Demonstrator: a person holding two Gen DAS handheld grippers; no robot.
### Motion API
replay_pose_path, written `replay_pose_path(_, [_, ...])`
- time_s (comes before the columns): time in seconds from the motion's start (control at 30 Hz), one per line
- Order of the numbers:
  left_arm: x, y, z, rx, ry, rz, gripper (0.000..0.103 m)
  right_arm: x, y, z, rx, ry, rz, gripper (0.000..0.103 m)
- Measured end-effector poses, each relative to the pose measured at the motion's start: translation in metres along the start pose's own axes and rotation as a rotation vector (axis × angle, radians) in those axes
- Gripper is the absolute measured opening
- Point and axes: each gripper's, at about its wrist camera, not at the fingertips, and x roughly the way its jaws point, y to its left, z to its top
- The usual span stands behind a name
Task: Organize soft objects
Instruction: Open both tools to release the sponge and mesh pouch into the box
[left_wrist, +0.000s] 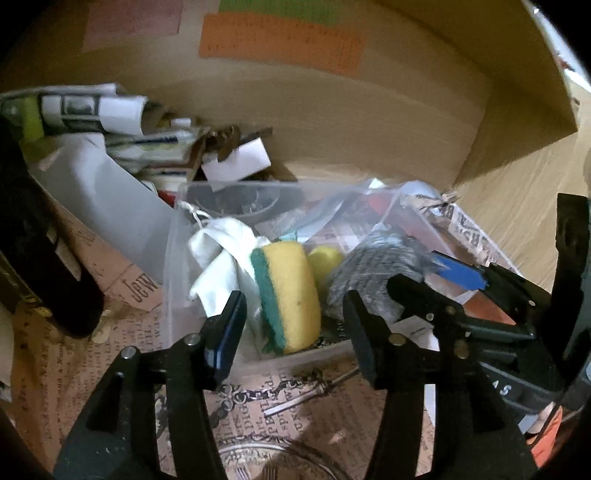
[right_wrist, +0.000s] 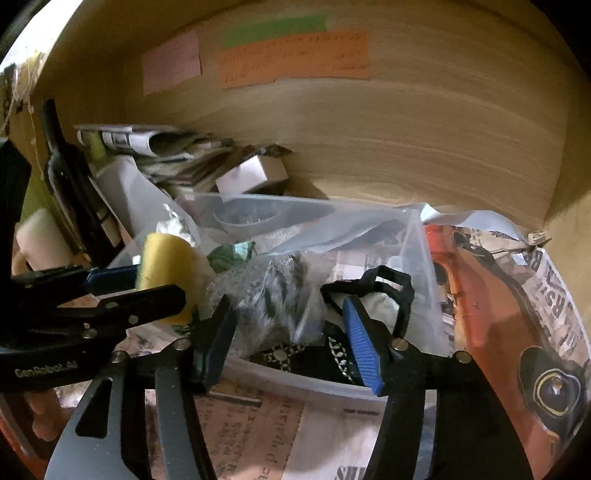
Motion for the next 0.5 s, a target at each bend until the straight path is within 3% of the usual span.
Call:
replay_pose_path(0.27, [-0.056,-0.010,0.000,0.021,-0.134,0.020,0.055,-0.048,0.006,0.009,-0.004,-0.100,0.006,0.056])
replay_pose_path(0.4, [-0.088,-0.014,0.000,0.026,-0.208,0.026,0.055,-0.080,0.012,0.014,-0.010,-0.179,0.003,0.066])
replay_pose_path(0.5, [-0.114,-0.017,-0.002,0.032,-0.274,0.032,0.060,-0.104,0.017,0.016,-0.018,-0.234,0.007,0.066])
